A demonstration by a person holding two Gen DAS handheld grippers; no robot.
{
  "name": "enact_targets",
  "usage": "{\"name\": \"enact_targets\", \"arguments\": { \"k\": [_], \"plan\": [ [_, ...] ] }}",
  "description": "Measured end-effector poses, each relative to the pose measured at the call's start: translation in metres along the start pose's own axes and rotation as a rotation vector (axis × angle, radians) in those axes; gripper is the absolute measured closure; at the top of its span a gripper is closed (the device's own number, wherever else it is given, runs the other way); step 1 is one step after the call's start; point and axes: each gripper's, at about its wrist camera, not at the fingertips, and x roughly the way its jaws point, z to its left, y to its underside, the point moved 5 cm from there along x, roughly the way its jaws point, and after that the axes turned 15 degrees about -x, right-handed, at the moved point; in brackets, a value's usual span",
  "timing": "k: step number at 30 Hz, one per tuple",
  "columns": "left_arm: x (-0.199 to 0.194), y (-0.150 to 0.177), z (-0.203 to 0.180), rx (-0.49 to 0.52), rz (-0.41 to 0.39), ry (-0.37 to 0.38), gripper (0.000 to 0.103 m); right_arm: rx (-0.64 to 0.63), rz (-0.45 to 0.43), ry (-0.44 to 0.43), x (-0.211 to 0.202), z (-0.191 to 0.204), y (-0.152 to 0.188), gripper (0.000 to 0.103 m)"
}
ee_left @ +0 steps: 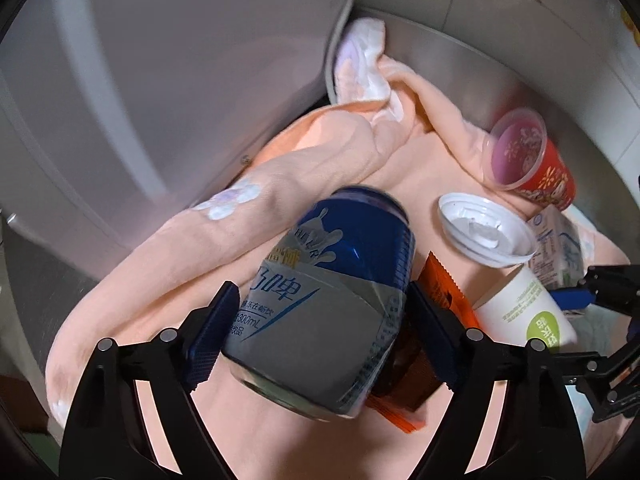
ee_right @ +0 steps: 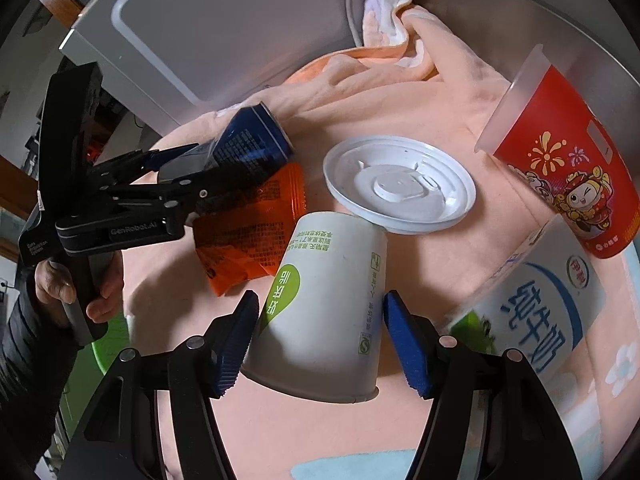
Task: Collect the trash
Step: 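Carry the can and paper cup to the basket and release both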
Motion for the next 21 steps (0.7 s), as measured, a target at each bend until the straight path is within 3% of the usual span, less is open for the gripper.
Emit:
{"name": "enact_targets", "arguments": {
  "k": [12, 21],
  "plan": [
    [-0.070, 0.030, 0.039, -0.120, -0.101, -0.005, 0.028, -0.031, -0.071, -0.048, -0.019, 0.037, 0.003, 0.041],
    [-0.125, 0.072, 0.069, -0.225, -0.177, -0.011, 0.031, -0.139, -0.118, -0.101, -0.039, 0.093, 0.001, 0.041]
  ]
}}
